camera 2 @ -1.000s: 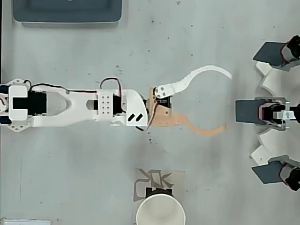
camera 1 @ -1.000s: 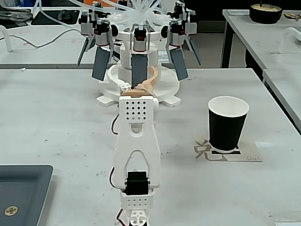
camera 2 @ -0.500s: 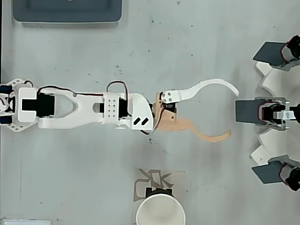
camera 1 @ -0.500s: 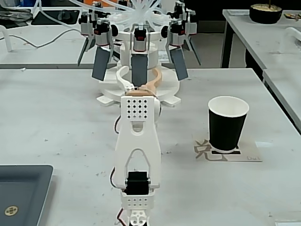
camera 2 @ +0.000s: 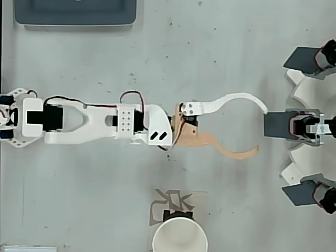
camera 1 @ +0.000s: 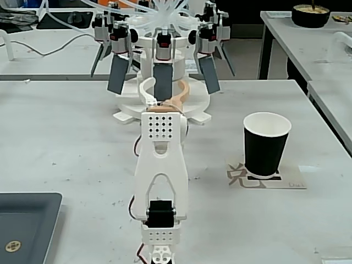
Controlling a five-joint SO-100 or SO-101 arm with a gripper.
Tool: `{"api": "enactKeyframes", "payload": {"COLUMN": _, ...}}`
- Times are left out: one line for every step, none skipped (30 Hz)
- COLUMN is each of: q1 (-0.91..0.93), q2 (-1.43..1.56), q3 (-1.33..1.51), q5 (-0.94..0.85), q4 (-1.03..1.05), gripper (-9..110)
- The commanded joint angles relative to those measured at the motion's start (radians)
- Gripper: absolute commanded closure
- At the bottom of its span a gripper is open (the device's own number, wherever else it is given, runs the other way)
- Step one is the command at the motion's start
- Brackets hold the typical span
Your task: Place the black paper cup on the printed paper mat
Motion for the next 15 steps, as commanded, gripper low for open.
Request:
{"api": "enactKeyframes", "payload": {"q1": 0.015, "q2": 0.021, "q3": -0.049, "q5": 0.005, "q4": 0.003, "gripper": 86}}
{"api": "enactKeyframes", "payload": {"q1": 0.015, "q2": 0.020, "q3": -0.049, "q5": 0.003, "q4": 0.003, "gripper": 86}}
{"api": "enactKeyframes", "payload": {"q1": 0.015, "q2": 0.018, "q3": -0.049, "q5": 0.000, "q4": 0.003, "gripper": 86}}
{"api": "enactKeyframes", "payload": {"q1": 0.015, "q2": 0.017, "q3": -0.049, "q5": -0.003, "q4": 0.003, "gripper": 86}}
{"api": "enactKeyframes", "payload": {"q1": 0.015, "q2": 0.017, "q3": -0.049, "q5": -0.006, "q4": 0.003, "gripper": 87}}
{"api": "enactKeyframes", "payload": {"q1": 0.015, "q2": 0.017, "q3": -0.049, "q5": -0.006, "q4": 0.003, "gripper": 87}}
{"api": "enactKeyframes", "payload": {"q1": 0.015, "q2": 0.017, "q3": -0.049, "q5": -0.008, "q4": 0.003, "gripper": 87}}
{"api": "enactKeyframes", "payload": {"q1": 0.015, "q2": 0.017, "q3": -0.049, "q5": -0.008, "q4": 0.003, "gripper": 87}}
{"api": "enactKeyframes", "payload": {"q1": 0.015, "q2": 0.017, "q3": -0.049, "q5": -0.008, "q4": 0.003, "gripper": 87}}
{"api": "enactKeyframes", "payload": {"q1": 0.015, "q2": 0.017, "q3": -0.049, "q5": -0.008, "q4": 0.003, "gripper": 87}}
{"api": "enactKeyframes", "payload": {"q1": 0.015, "q2": 0.017, "q3": -0.049, "q5": -0.009, "q4": 0.003, "gripper": 87}}
{"api": "enactKeyframes", "payload": {"q1": 0.015, "q2": 0.017, "q3": -0.049, "q5": -0.009, "q4": 0.003, "gripper": 87}}
{"api": "enactKeyframes", "payload": {"q1": 0.015, "q2": 0.017, "q3": -0.049, "q5": -0.009, "q4": 0.002, "gripper": 87}}
{"api": "enactKeyframes", "payload": {"q1": 0.015, "q2": 0.018, "q3": -0.049, "q5": -0.009, "q4": 0.000, "gripper": 87}}
{"api": "enactKeyframes", "payload": {"q1": 0.015, "q2": 0.018, "q3": -0.049, "q5": -0.009, "q4": -0.002, "gripper": 87}}
